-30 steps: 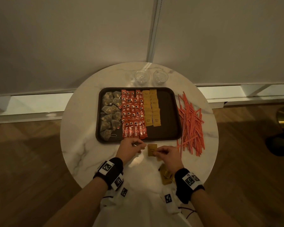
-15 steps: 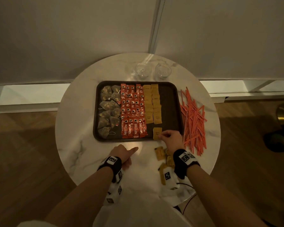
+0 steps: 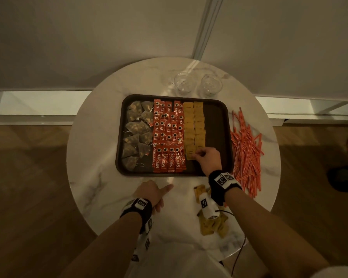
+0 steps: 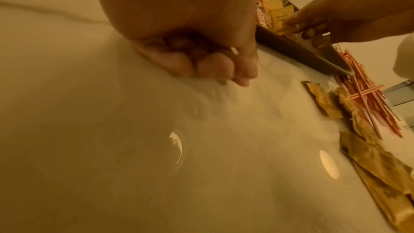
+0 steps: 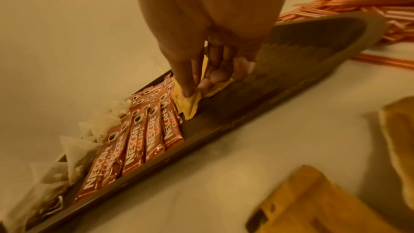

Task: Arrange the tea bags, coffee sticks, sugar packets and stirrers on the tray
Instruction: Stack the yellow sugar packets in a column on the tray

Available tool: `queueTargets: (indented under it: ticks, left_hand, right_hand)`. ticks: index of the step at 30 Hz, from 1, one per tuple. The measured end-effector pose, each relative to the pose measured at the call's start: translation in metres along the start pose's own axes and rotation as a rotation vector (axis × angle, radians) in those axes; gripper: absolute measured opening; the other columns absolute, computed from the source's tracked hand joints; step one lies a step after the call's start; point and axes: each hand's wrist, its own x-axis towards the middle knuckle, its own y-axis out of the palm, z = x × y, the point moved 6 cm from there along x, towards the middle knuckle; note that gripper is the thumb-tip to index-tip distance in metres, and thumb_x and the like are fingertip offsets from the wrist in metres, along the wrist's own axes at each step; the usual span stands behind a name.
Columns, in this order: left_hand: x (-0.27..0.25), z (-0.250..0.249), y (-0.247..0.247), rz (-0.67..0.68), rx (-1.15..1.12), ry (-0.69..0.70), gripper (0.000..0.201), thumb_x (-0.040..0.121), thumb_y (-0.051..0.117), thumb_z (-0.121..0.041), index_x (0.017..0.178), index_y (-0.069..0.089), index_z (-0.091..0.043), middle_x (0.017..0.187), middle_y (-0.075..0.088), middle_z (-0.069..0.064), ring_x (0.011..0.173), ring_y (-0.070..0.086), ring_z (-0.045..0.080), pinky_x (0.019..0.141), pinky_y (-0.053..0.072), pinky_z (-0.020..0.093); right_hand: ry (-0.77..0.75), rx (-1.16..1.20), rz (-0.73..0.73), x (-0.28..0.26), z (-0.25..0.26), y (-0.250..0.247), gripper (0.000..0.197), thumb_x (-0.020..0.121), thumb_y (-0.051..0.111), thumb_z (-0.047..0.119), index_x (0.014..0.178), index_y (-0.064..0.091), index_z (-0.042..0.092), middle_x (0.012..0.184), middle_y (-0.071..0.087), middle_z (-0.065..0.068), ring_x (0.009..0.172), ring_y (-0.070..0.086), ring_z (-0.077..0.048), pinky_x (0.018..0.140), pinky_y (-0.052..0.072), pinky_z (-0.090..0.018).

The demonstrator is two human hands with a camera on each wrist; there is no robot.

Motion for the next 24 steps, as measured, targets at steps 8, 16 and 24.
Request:
queueTargets:
  ticks: [8,16,24]
  left_hand:
    - [0.001,0.001,0.000,-0.009,0.018,0.008,0.078,0.085,0.045,-0.078,0.064,0.073,-0.008,0.055,0.070,0.002,0.052,0.069,0.017,0.067,0.060,0.030]
    - [0.001,0.001,-0.001,-0.018,0.041,0.002,0.077,0.084,0.045,-0.079,0.064,0.073,-0.010,0.055,0.070,0.000,0.051,0.068,0.015,0.065,0.060,0.029]
    - [0.002,0.003,0.000,-0.020,0.052,0.019,0.079,0.082,0.043,-0.081,0.063,0.072,-0.011,0.055,0.070,0.000,0.049,0.067,0.014,0.067,0.060,0.030]
  right_hand:
    - [-0.003,-0.152,-0.008,0.003,-0.003,0.000,0.015,0.083,0.076,0.033,0.089,0.068,0.022,0.085,0.066,0.004,0.083,0.064,-0.014,0.078,0.057,-0.037]
    - [-0.282,-0.349,0.056,-0.023,0.004,0.009,0.034,0.097,0.058,0.030,0.130,0.061,0.020,0.120,0.062,-0.001,0.108,0.058,-0.019,0.094,0.051,-0.039]
    - [-0.343,-0.551,0.152,-0.035,0.007,0.021,0.043,0.102,0.047,0.035,0.143,0.048,0.024,0.132,0.053,-0.005,0.120,0.050,-0.023,0.101,0.044,-0.039]
